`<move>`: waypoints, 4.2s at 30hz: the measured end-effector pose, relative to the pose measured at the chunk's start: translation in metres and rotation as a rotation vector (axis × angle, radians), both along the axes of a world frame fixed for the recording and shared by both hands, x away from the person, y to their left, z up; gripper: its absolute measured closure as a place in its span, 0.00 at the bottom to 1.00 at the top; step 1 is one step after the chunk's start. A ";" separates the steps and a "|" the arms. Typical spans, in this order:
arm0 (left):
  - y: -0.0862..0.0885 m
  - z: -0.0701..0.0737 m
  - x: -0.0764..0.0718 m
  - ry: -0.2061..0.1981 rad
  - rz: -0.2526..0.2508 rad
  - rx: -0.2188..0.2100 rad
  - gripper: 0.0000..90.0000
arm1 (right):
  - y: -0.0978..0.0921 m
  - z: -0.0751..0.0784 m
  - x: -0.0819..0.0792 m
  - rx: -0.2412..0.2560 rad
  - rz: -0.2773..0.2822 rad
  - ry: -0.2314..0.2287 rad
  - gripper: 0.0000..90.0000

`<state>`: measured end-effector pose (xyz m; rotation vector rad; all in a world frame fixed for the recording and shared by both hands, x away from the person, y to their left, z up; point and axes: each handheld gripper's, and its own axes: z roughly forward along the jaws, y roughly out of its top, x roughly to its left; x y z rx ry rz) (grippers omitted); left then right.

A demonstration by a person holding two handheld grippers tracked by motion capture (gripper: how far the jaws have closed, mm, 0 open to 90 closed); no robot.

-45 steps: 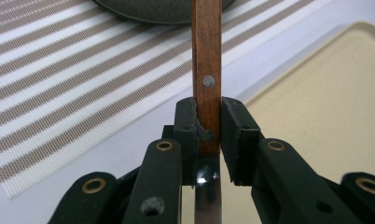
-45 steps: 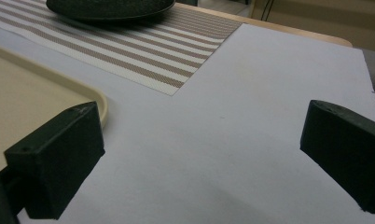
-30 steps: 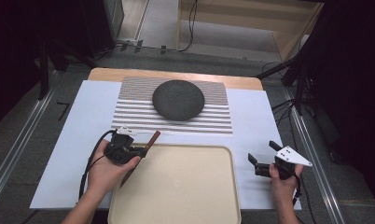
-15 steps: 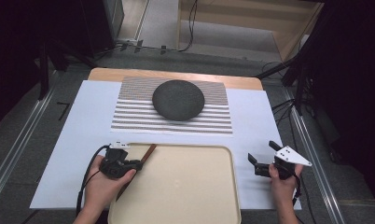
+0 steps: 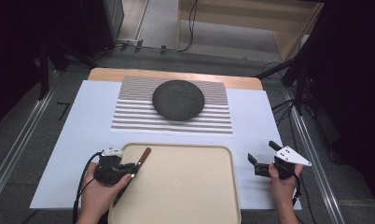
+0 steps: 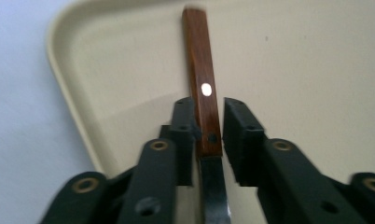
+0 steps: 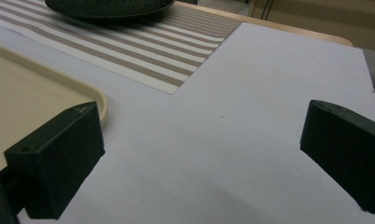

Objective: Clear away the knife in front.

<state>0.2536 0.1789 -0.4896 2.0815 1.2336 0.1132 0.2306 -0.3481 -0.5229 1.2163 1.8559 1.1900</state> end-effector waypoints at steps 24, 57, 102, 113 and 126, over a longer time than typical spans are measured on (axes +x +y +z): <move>0.015 -0.009 0.015 -0.031 -0.108 -0.014 1.00 | 0.003 0.000 0.001 -0.027 -0.039 0.012 0.00; 0.037 0.000 0.006 -0.143 -0.149 -0.092 0.90 | -0.001 0.000 0.003 0.015 -0.071 0.025 0.00; 0.163 0.031 0.014 -0.486 0.111 -0.247 0.00 | -0.002 0.000 0.004 0.027 -0.078 0.036 0.00; 0.150 0.009 0.031 -0.498 0.158 -0.091 0.00 | -0.004 0.000 0.004 0.043 -0.072 0.034 0.00; 0.158 0.002 0.030 -0.517 0.181 -0.179 0.00 | -0.004 0.000 0.002 0.045 -0.066 0.034 0.00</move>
